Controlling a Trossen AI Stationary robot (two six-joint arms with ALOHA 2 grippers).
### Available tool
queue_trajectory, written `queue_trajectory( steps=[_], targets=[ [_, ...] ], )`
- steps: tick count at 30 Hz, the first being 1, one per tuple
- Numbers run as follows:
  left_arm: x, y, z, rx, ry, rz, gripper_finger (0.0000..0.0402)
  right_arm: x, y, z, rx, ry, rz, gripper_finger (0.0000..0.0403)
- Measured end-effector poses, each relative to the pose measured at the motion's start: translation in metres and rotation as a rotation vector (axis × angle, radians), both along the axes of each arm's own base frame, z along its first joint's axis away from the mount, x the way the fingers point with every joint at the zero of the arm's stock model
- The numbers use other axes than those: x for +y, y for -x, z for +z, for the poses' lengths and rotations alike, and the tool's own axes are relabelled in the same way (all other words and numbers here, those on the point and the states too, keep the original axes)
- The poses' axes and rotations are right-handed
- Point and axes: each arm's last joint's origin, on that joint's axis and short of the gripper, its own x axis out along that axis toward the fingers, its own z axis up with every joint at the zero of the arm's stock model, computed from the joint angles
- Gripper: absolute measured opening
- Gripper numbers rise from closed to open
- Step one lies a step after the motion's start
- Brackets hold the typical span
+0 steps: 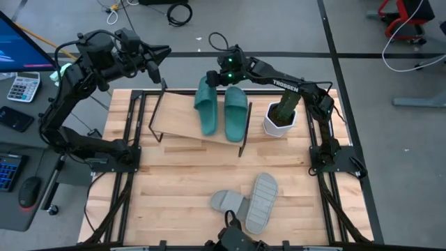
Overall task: Pick and place slides into the shelf
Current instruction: Put the green slide on the shelf
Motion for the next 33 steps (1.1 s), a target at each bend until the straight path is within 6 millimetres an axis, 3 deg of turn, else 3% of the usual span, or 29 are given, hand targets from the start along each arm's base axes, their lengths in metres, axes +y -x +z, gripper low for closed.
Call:
queue_trajectory(
  steps=[24,33],
  targets=[
    [0.000,0.000,0.000,0.002,-0.003,0.000,0.0059,0.004,0.007,-0.009,0.140,0.042,0.077,0.0169],
    [0.000,0.000,0.000,0.014,-0.022,-0.002,0.0070,0.007,0.007,-0.011,0.158,0.058,0.126,0.0209]
  ],
)
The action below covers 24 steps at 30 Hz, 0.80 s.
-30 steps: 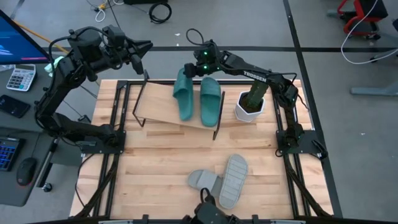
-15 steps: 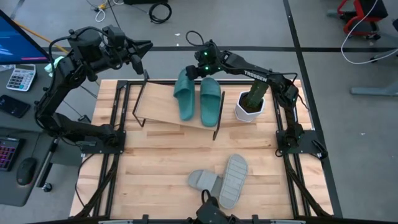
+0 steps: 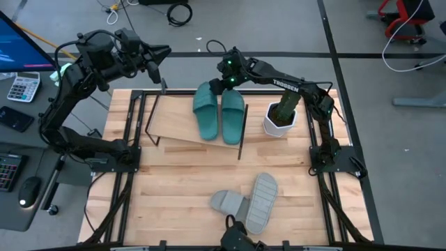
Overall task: Pick and place slides into the shelf
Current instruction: Put the green slide on the shelf
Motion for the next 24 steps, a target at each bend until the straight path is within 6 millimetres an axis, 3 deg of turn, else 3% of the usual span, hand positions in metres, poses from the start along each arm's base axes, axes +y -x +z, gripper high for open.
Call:
queue_trajectory(
  steps=[7,15,21,24],
  targets=[
    [0.000,0.000,0.000,0.000,-0.001,0.000,0.0067,-0.003,0.006,-0.005,0.072,0.003,-0.043,0.0244],
    [0.000,0.000,0.000,0.001,0.000,0.000,0.0075,-0.005,0.009,-0.003,0.086,0.030,-0.069,0.0252],
    [0.000,0.000,0.000,0.002,0.000,0.000,0.0070,-0.007,0.011,0.025,-0.051,0.150,-0.048,0.0252],
    [0.000,0.000,0.000,0.002,-0.001,0.000,0.0067,-0.003,0.006,0.040,-0.181,0.236,0.103,0.0252]
  ],
)
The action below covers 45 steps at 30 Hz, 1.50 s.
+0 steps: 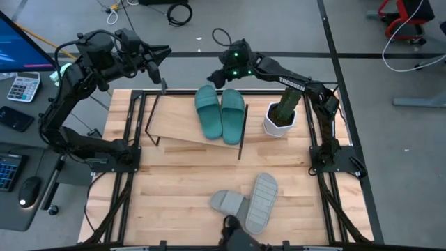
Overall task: Pick and place slides into the shelf
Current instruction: Put the green slide on the shelf
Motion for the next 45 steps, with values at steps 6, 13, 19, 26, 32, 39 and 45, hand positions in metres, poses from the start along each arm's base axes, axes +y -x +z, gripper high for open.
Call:
queue_trajectory(
  steps=[6,13,19,26,32,39,45],
  targets=[
    [0.000,0.000,0.000,0.000,-0.001,0.000,0.0073,0.035,-0.009,0.014,-0.004,0.322,0.331,0.0251],
    [0.000,0.000,0.000,0.000,-0.001,0.000,0.0071,0.085,-0.021,-0.001,0.337,0.779,0.526,0.0251],
    [0.000,0.000,0.000,-0.002,0.002,0.000,0.0067,0.112,-0.034,-0.002,0.413,1.009,0.570,0.0251],
    [0.000,0.000,0.000,-0.002,0.001,0.000,0.0073,0.118,-0.036,-0.003,0.471,1.066,0.543,0.0251],
    [0.000,0.000,0.000,-0.001,0.000,0.000,0.0067,0.129,-0.038,-0.022,0.614,1.131,0.554,0.0251],
    [0.000,0.000,0.000,0.014,-0.020,-0.002,0.0072,0.145,-0.042,-0.041,0.648,1.112,0.484,0.0249],
    [0.000,0.000,0.000,0.015,-0.021,-0.002,0.0071,0.143,-0.044,-0.039,0.636,1.121,0.420,0.0211]
  ],
)
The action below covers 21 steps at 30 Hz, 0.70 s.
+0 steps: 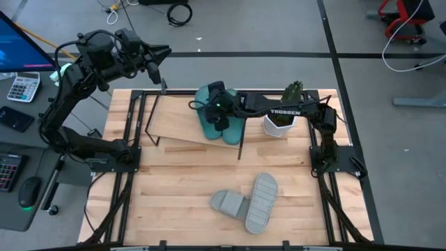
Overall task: Pick and place slides into the shelf
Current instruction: Put the green slide on the shelf
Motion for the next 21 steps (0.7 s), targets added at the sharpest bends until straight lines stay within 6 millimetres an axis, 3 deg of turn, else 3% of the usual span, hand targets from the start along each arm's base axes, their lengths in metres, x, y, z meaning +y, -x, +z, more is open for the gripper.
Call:
queue_trajectory(
  steps=[11,17,21],
  targets=[
    [0.000,0.000,0.000,0.001,-0.001,0.000,0.0063,-0.015,0.003,0.000,-0.038,-0.061,-0.045,0.0112],
    [0.000,0.000,0.000,0.005,-0.007,-0.001,0.0068,-0.015,0.004,0.000,-0.034,-0.040,-0.067,0.0022],
    [0.001,-0.001,0.001,0.001,-0.014,-0.001,0.0066,-0.014,0.004,0.005,-0.026,-0.008,-0.107,0.0018]
  ],
)
